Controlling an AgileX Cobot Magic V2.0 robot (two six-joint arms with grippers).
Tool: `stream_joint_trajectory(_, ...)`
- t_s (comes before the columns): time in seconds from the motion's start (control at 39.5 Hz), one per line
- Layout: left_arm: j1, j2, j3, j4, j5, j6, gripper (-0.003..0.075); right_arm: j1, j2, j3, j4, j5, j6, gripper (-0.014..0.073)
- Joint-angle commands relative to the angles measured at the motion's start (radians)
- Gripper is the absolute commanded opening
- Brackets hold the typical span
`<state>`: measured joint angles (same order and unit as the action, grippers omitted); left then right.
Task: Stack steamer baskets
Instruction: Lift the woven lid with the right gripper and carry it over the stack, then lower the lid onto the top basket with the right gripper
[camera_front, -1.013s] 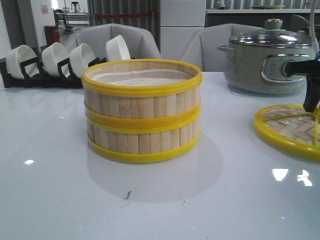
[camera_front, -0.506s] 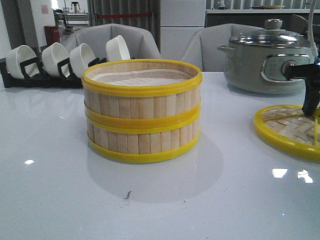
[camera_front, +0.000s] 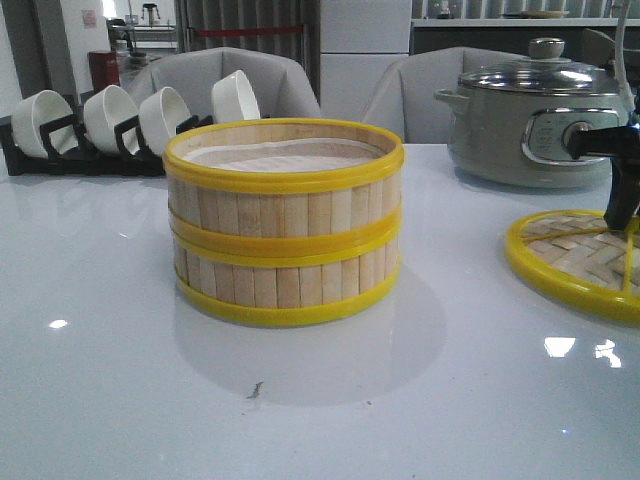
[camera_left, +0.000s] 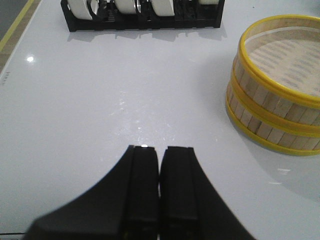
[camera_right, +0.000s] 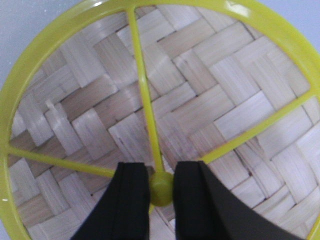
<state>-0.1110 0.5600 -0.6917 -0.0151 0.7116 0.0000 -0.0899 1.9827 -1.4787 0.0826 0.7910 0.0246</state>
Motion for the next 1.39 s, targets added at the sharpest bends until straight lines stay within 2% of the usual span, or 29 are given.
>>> stream_joint_trajectory(0.0, -0.008, 0.002, -0.029, -0.008, -0.086, 0.0, 0.0086, 0.024, -0.098, -0.044, 0.0, 0.004, 0.001, 0.0055)
stream_joint_trajectory(0.2, -0.008, 0.002, -0.029, -0.008, -0.086, 0.0, 0.0086, 0.094, -0.194, -0.13, 0.0, 0.045, 0.001, 0.0055)
stream_joint_trajectory(0.43, -0.008, 0.002, -0.029, -0.008, -0.086, 0.0, 0.0086, 0.219, -0.254, -0.338, 0.0, 0.175, 0.001, 0.0055)
stream_joint_trajectory(0.56, -0.008, 0.002, -0.029, -0.008, -0.086, 0.0, 0.0086, 0.317, -0.244, -0.443, 0.0, 0.233, 0.001, 0.0055)
stream_joint_trajectory(0.84, -0.008, 0.002, -0.029, -0.008, -0.086, 0.0, 0.0086, 0.541, -0.157, -0.563, 0.001, 0.243, 0.001, 0.0055)
stream_joint_trajectory(0.96, -0.008, 0.002, -0.029, -0.008, -0.086, 0.0, 0.0086, 0.606, -0.084, -0.629, 0.001, 0.248, 0.001, 0.0055)
stream_joint_trajectory(1.22, -0.008, 0.002, -0.029, -0.008, -0.086, 0.0, 0.0086, 0.639, 0.063, -0.809, 0.0, 0.294, 0.001, 0.0055)
stream_joint_trajectory(1.37, -0.008, 0.002, -0.029, -0.008, -0.086, 0.0, 0.0086, 0.639, 0.101, -0.851, -0.02, 0.317, 0.001, 0.0055)
